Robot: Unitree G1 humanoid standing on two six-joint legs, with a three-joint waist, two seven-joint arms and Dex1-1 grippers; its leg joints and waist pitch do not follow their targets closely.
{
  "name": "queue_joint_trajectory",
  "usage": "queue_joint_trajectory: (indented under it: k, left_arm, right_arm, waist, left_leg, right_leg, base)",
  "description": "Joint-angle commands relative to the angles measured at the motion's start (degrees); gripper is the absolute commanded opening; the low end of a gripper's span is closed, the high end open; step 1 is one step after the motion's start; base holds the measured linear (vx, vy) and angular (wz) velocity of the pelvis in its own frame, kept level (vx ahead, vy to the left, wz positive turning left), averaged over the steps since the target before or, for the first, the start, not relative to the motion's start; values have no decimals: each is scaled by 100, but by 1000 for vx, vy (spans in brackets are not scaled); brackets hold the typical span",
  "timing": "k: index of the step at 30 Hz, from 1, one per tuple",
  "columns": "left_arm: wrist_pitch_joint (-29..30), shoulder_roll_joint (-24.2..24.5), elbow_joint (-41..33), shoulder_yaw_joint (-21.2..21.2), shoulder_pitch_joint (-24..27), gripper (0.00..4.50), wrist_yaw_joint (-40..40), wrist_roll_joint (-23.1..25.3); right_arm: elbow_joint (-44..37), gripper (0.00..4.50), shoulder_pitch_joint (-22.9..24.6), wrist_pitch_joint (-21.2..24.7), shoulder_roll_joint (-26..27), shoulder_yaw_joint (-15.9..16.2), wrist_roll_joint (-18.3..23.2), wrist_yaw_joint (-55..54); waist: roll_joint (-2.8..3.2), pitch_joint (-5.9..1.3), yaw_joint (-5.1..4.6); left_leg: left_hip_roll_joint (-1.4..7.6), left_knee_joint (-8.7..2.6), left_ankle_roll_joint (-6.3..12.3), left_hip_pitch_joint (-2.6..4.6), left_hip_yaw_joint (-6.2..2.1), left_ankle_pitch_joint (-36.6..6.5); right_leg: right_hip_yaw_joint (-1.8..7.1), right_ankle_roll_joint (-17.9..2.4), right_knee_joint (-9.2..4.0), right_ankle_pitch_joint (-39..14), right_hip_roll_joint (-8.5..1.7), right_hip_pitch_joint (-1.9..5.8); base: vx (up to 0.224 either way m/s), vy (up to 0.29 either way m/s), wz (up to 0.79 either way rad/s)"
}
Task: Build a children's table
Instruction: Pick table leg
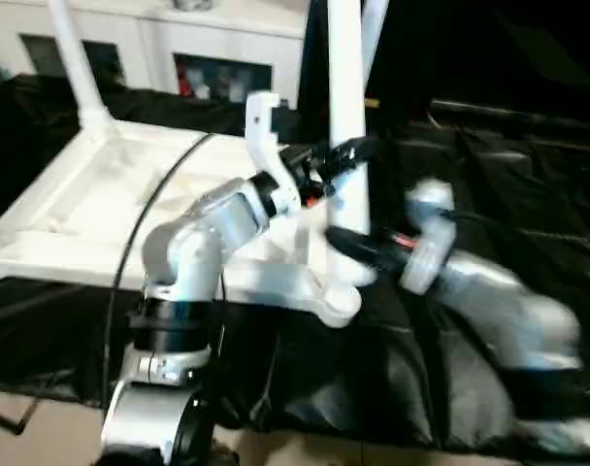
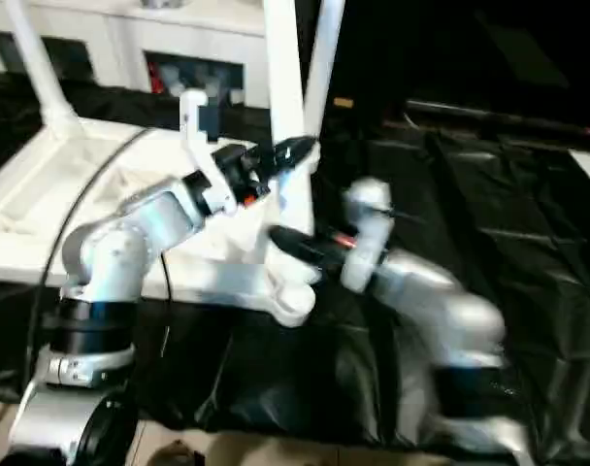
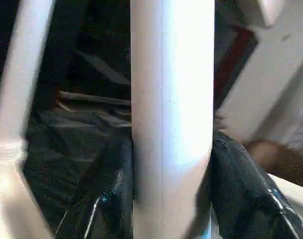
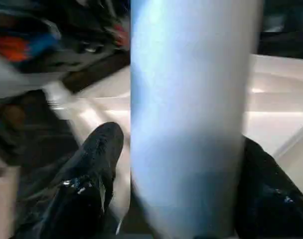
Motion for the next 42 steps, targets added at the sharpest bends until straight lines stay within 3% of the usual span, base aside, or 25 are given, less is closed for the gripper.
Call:
queue_joint_trajectory:
  k: [1, 2, 4, 5, 7, 8, 11, 19, 24, 26, 29, 31, 36, 38, 39, 41, 42]
  left_arm:
    - [-162, -19, -115, -144, -170, 186, 297, 252]
    - [-195, -28, -123, -196, -178, 186, 452, 370]
    - [-256, -39, -137, -252, -174, 186, 585, 491]
    - [-325, -82, -129, -276, -172, 186, 658, 551]
    - [-424, -110, -114, -342, -156, 186, 758, 703]
    - [-473, -119, -108, -374, -145, 186, 844, 802]
    - [-582, -151, -93, -450, -127, 186, 1007, 990]
    - [-679, -198, -126, -536, -77, 186, 1154, 1157]
    - [-728, -205, -110, -527, -59, 186, 1236, 1250]
    - [-681, -202, -109, -497, -52, 242, 1229, 1220]
    - [-609, -223, -95, -415, -54, 263, 1165, 1103]
    - [-574, -226, -64, -255, -64, 300, 985, 873]
    - [-12, 36, -18, 74, -16, 317, -80, -62]
    - [338, 173, -93, 244, 33, 317, -643, -622]
    - [576, 252, -150, 370, 49, 317, -972, -997]
    - [810, 300, -192, 488, 51, 317, -1243, -1365]
    - [1068, 413, -232, 568, 64, 317, -1668, -1778]
  right_arm:
    - [161, 301, -87, -127, 96, 125, -269, -388]
    - [245, 301, -150, -198, 226, 155, -345, -545]
    - [309, 301, -201, -323, 355, 189, -411, -648]
    - [386, 301, -262, -392, 506, 158, -391, -737]
    - [556, 301, -363, -496, 650, 152, -533, -1002]
    - [647, 284, -414, -576, 698, 178, -615, -1087]
    - [901, 268, -557, -732, 829, 195, -761, -1329]
    - [1227, 207, -728, -938, 937, 230, -943, -1479]
    - [1233, 200, -717, -1009, 925, 267, -950, -1334]
    - [1203, 200, -703, -1036, 890, 257, -900, -1192]
    - [1126, 200, -673, -1048, 812, 270, -811, -945]
    - [892, 200, -560, -1027, 662, 322, -595, -429]
    - [293, 200, -229, -959, 274, 339, 81, 902]
    - [85, 199, -116, -762, 102, 244, 440, 1395]
    - [-18, 199, -56, -639, -23, 188, 642, 1718]
    - [-93, 199, -8, -538, -135, 188, 755, 1928]
    - [-221, 199, 71, -363, -328, 223, 949, 2262]
  waist:
    - [6, -422, -21]
    - [-30, -415, -36]
    - [4, -429, -51]
    - [-36, -427, -57]
    - [-20, -427, -78]
    - [-49, -426, -100]
    - [-44, -419, -101]
    - [-50, -416, -99]
    - [-58, -417, -100]
    - [-58, -417, -100]
    - [-37, -421, -97]
    - [-42, -423, -88]
    - [-32, -424, -51]
    - [-7, -423, -46]
    - [-25, -423, -44]
    - [-20, -415, -41]
    - [-7, -411, -38]
  left_leg:
    - [144, -411, -266, 79, -51, -1071]
    - [133, -413, -252, 69, -43, -1081]
    - [143, -415, -271, 73, -48, -1078]
    - [147, -416, -262, 72, -46, -1055]
    - [147, -422, -268, 65, -50, -1015]
    - [145, -421, -277, 60, -48, -1020]
    - [137, -415, -275, 73, -37, -1005]
    - [137, -413, -282, 77, -34, -1032]
    - [134, -409, -253, 74, -32, -1022]
    - [134, -409, -251, 74, -32, -1031]
    - [128, -401, -232, 69, -32, -1020]
    - [127, -393, -186, 62, -30, -1043]
    - [123, -379, -61, 69, -23, -1008]
    - [136, -381, -55, 66, -28, -1020]
    - [120, -371, -18, 61, -19, -1015]
    - [134, -379, -16, 60, -29, -1045]
    - [121, -370, -15, 74, -21, -1101]
  right_leg:
    - [264, -482, -449, -1592, -465, 281]
    - [264, -488, -450, -1567, -457, 294]
    - [268, -517, -427, -1403, -458, 290]
    - [267, -525, -425, -1353, -460, 296]
    - [268, -577, -398, -1226, -460, 296]
    - [266, -575, -404, -1214, -457, 301]
    - [280, -548, -396, -1206, -457, 297]
    - [282, -529, -384, -1130, -456, 292]
    - [283, -563, -379, -1071, -456, 303]
    - [282, -568, -380, -1097, -456, 304]
    - [282, -601, -372, -1006, -449, 315]
    - [281, -632, -382, -1003, -458, 331]
    - [267, -809, -379, -979, -445, 330]
    - [269, -886, -372, -974, -452, 328]
    - [266, -933, -365, -974, -448, 354]
    - [261, -953, -372, -1051, -448, 338]
    - [256, -969, -388, -1206, -446, 334]
  base:
    - [0, 0, 0]
    - [0, 0, 0]
    - [0, 0, 0]
    - [0, 0, 0]
    - [0, 0, 0]
    - [0, 0, 0]
    - [0, 0, 0]
    - [0, 0, 0]
    - [0, 0, 0]
    - [0, 0, 0]
    - [0, 0, 0]
    - [0, 0, 0]
    - [0, 0, 0]
    - [0, 0, 0]
    - [0, 0, 0]
    - [0, 0, 0]
    - [0, 0, 0]
